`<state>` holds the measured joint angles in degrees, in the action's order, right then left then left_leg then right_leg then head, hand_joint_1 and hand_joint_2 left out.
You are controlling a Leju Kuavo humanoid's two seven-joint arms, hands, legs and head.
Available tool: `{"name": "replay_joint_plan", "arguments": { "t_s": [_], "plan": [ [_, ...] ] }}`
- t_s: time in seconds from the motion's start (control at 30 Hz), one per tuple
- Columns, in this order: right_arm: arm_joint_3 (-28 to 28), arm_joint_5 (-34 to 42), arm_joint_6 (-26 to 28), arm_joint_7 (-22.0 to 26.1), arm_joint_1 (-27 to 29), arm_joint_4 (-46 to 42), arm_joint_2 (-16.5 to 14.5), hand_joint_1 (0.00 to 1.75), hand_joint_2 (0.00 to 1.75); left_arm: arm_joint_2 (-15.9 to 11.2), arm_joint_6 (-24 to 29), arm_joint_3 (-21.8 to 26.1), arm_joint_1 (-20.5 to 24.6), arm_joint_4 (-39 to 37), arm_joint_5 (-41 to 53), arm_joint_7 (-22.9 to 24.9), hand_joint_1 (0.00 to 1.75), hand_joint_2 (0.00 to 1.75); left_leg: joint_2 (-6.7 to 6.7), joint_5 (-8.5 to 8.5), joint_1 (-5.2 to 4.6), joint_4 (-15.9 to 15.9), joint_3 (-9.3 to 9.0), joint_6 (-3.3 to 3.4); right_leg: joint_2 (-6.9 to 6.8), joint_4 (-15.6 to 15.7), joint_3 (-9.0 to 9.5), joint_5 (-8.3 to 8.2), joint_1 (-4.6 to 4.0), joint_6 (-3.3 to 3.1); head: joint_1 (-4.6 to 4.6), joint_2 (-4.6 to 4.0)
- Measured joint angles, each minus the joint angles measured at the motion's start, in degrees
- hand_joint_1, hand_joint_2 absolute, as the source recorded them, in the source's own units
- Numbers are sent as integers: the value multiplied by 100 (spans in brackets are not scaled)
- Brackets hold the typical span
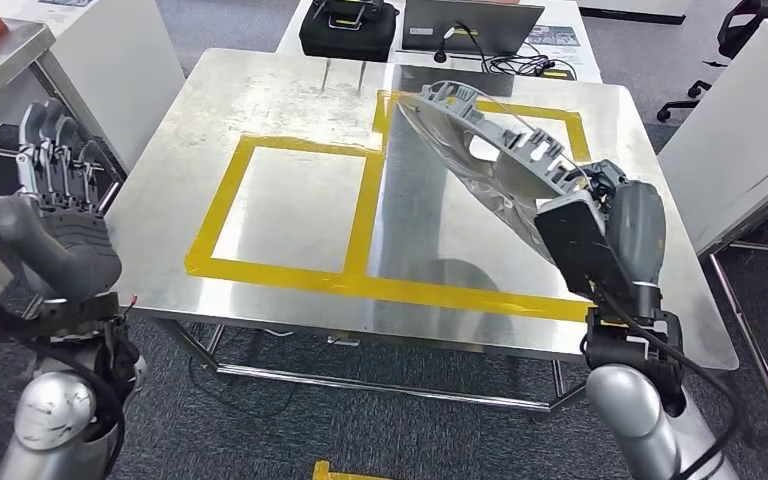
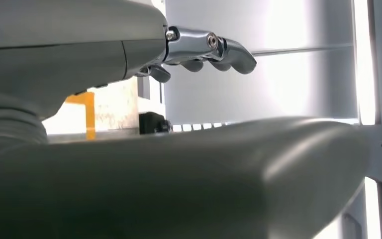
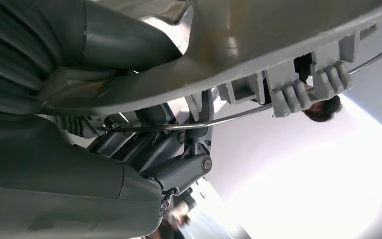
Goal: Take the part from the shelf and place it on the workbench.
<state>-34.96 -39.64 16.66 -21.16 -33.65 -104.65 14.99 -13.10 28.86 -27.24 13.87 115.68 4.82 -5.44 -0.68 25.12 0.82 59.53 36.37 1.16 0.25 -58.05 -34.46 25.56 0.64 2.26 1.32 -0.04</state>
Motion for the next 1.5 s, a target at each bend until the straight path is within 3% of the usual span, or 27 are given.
{"name": "replay_joint_plan", "arguments": {
  "t_s": [0.4, 1.0, 1.5],
  "plan": [
    [-862, -1482, -765, 151, -1012, 1675, -743, 175, 175, 250, -278, -153, 426, -352, -317, -223, 0, 0, -10, -4, 0, 0, 3, 0, -1, -10, -1, 1, 0, -1, -6, 0],
    [-1628, -756, -1504, 567, -1806, 4255, -1607, 175, 175, 538, -482, -443, 713, -837, -700, -578, 0, 0, -9, -6, 0, 0, -4, -1, -1, -10, 1, -2, 0, -3, -3, 0],
    [-1892, -366, -1664, 548, -2196, 5795, -1949, 175, 175, 696, -604, -650, 790, -1131, -904, -675, 0, 0, -9, -9, 0, 0, -12, -2, -1, -10, 5, -4, 1, -2, -12, 0]
  ]
}}
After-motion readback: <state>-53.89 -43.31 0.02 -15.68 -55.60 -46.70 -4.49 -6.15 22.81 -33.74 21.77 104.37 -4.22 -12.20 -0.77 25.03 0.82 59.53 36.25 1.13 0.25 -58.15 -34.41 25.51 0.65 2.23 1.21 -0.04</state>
